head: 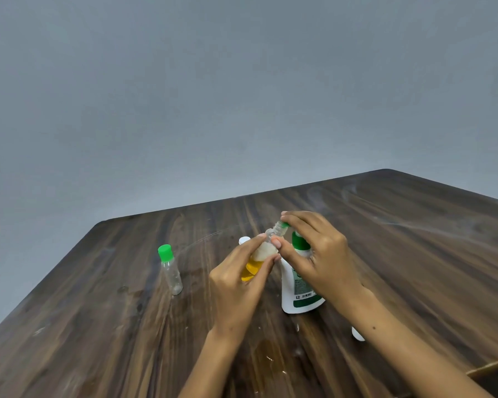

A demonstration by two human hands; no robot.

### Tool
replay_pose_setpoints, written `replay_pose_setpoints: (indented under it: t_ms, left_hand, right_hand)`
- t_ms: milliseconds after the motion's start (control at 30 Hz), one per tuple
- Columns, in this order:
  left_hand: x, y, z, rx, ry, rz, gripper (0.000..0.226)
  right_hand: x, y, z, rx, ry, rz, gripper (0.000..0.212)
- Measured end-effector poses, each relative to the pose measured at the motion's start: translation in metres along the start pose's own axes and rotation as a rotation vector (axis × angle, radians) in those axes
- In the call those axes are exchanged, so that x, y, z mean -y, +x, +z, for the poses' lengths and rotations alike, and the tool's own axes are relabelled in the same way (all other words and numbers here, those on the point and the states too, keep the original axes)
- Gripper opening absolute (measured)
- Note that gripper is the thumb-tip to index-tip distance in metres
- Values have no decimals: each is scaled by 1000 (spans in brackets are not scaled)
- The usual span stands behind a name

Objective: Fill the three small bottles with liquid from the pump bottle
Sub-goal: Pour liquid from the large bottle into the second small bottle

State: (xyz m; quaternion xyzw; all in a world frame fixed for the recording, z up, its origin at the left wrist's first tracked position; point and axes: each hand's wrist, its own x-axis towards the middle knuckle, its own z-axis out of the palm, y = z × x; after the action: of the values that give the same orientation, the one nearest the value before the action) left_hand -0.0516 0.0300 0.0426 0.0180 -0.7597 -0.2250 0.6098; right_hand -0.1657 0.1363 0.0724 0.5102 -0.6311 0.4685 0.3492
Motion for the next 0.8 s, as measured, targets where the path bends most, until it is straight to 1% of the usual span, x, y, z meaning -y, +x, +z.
replay_pose_setpoints:
  t_ms: [100, 367, 567, 800]
  left_hand:
    - [0, -1, 0, 9, 0, 8, 37]
    - [0, -1, -1, 16, -5, -3, 34]
    - [3, -1, -1, 5, -2, -18, 37]
    - [4, -1, -1, 26, 4, -26, 35]
  right_hand:
    - [1, 7, -3, 9, -39, -32, 53]
    - [1, -3, 2, -28, -29, 0, 57]
    - [0, 7, -2, -17, -82, -31, 54]
    - [-2, -3, 3, -25, -30, 0, 57]
